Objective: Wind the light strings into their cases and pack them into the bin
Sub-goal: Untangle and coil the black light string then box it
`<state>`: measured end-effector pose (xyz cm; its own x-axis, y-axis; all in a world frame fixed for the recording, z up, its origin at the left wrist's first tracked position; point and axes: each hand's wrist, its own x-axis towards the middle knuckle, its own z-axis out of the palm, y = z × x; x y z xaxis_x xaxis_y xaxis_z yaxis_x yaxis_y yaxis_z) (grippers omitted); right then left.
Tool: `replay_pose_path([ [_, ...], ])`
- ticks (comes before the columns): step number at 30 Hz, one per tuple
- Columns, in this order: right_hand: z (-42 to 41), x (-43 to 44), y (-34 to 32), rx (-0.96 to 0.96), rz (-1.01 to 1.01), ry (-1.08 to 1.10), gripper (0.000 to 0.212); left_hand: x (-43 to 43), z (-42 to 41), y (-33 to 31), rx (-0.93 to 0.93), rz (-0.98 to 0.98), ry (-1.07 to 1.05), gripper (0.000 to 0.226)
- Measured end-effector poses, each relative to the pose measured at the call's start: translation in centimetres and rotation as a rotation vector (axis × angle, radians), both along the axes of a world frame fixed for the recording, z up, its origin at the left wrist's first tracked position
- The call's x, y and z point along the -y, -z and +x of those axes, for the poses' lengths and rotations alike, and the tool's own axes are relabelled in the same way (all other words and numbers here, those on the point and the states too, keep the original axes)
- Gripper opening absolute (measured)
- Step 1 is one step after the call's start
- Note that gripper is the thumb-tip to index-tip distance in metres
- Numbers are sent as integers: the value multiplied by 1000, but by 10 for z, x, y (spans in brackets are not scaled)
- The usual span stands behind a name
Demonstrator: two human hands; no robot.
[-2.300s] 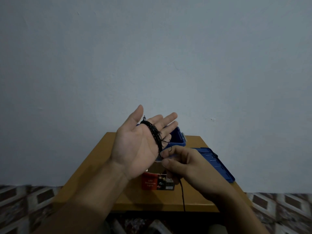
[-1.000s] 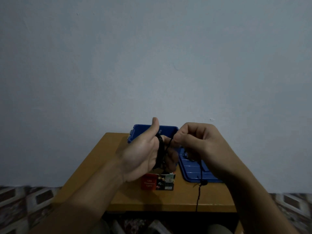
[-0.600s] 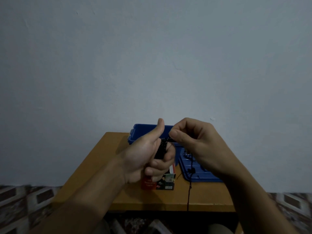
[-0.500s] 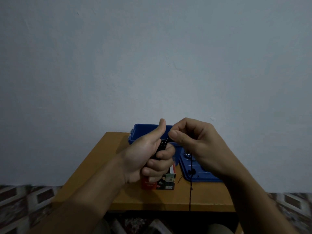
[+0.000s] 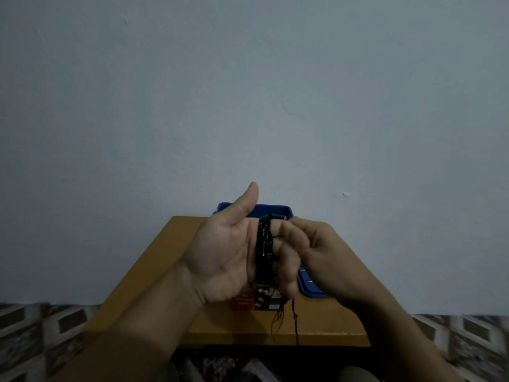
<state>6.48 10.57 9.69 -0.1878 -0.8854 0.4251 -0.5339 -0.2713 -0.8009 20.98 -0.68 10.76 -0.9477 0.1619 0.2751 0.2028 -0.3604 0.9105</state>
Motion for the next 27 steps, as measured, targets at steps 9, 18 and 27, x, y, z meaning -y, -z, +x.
replay_pose_path([
  [9, 12, 2, 22, -48, 99, 10, 14, -3, -7, -4, -94, 161, -142, 62],
  [18, 10, 3, 31, 86, 196, -64, 18, -6, -8, -6, -147, 266, -373, 44],
  [27, 10, 2, 30, 87, 255, -57, 14, -8, -5, -11, -97, 299, -523, 63],
])
